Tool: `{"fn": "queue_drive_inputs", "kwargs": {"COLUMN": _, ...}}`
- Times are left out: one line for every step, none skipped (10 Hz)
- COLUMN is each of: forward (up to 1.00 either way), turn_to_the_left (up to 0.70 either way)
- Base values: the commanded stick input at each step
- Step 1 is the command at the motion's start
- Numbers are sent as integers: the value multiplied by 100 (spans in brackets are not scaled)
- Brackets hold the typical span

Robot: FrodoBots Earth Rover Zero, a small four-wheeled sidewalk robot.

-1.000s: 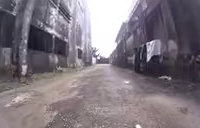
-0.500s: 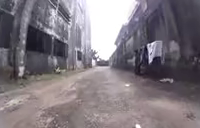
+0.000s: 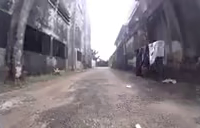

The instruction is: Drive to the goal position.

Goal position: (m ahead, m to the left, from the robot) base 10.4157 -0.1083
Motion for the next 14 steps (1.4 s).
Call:
{"fn": "queue_drive_inputs", "kwargs": {"forward": 30, "turn_to_the_left": 0}}
{"fn": "queue_drive_inputs", "kwargs": {"forward": 30, "turn_to_the_left": 0}}
{"fn": "queue_drive_inputs", "kwargs": {"forward": 30, "turn_to_the_left": 0}}
{"fn": "queue_drive_inputs", "kwargs": {"forward": 30, "turn_to_the_left": 0}}
{"fn": "queue_drive_inputs", "kwargs": {"forward": 30, "turn_to_the_left": 0}}
{"fn": "queue_drive_inputs", "kwargs": {"forward": 30, "turn_to_the_left": 0}}
{"fn": "queue_drive_inputs", "kwargs": {"forward": 30, "turn_to_the_left": 0}}
{"fn": "queue_drive_inputs", "kwargs": {"forward": 30, "turn_to_the_left": 0}}
{"fn": "queue_drive_inputs", "kwargs": {"forward": 30, "turn_to_the_left": 0}}
{"fn": "queue_drive_inputs", "kwargs": {"forward": 30, "turn_to_the_left": 0}}
{"fn": "queue_drive_inputs", "kwargs": {"forward": 30, "turn_to_the_left": 0}}
{"fn": "queue_drive_inputs", "kwargs": {"forward": 30, "turn_to_the_left": 0}}
{"fn": "queue_drive_inputs", "kwargs": {"forward": 30, "turn_to_the_left": 0}}
{"fn": "queue_drive_inputs", "kwargs": {"forward": 30, "turn_to_the_left": 0}}
